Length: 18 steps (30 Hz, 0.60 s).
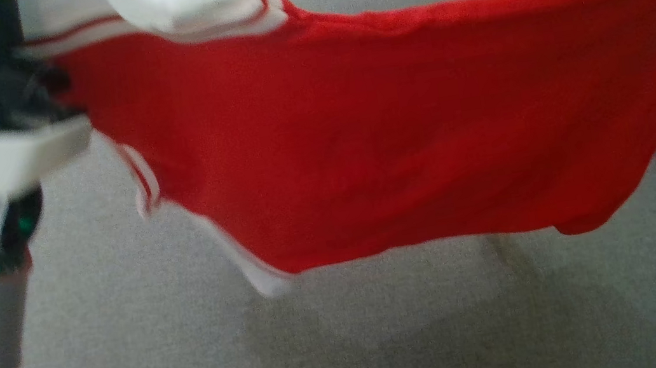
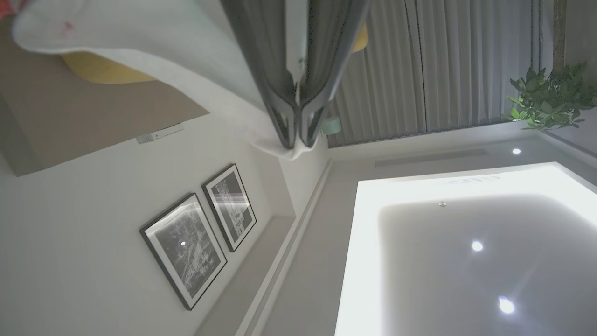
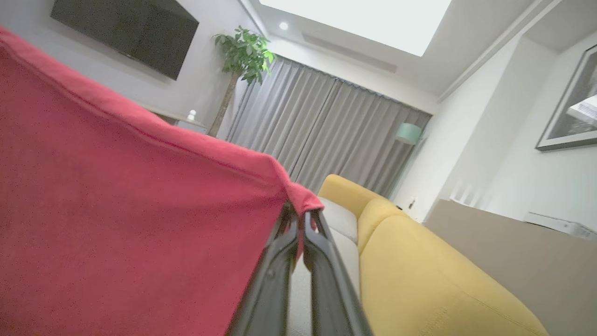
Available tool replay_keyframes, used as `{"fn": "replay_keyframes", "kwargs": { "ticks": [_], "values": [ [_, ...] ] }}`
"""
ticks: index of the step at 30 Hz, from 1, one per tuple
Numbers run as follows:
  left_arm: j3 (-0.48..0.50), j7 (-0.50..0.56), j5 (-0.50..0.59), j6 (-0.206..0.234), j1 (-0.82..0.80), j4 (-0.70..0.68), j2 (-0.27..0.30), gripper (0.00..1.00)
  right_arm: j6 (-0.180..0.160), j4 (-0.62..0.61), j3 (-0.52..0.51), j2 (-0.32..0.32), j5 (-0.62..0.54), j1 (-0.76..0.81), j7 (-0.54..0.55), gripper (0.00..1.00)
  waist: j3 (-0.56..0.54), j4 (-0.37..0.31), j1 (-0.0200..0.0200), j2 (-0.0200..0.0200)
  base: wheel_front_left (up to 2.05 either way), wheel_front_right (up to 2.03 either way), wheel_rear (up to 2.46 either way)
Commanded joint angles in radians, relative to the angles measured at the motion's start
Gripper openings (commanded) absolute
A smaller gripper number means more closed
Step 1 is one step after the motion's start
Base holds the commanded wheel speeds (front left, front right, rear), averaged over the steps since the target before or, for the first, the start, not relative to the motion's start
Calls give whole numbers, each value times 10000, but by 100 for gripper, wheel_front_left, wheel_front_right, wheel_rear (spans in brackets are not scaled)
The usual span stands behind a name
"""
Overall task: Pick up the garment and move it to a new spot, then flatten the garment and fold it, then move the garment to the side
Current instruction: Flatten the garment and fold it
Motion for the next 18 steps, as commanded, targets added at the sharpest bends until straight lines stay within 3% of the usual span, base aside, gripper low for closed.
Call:
{"fn": "replay_keyframes", "kwargs": {
  "ticks": [1,5,10,18],
  "values": [
    [387,232,-61,-113,-823,277,360,0,67,-52,405,-445,-7,-856,134,0,290,-160,3,0,0,0,0],
    [82,272,-52,-413,-2307,2215,123,0,67,1350,1847,-282,53,-2908,568,0,1089,-368,3,0,0,0,0],
    [-507,-623,487,-684,-4337,4732,-411,0,67,3876,3471,213,-270,-6028,203,0,2448,-617,3,0,0,0,0],
    [-476,-2230,1054,-814,-7831,7485,-1192,0,67,7139,3874,633,-1561,-10117,-1827,0,4045,-852,3,0,0,0,0]
  ]
}}
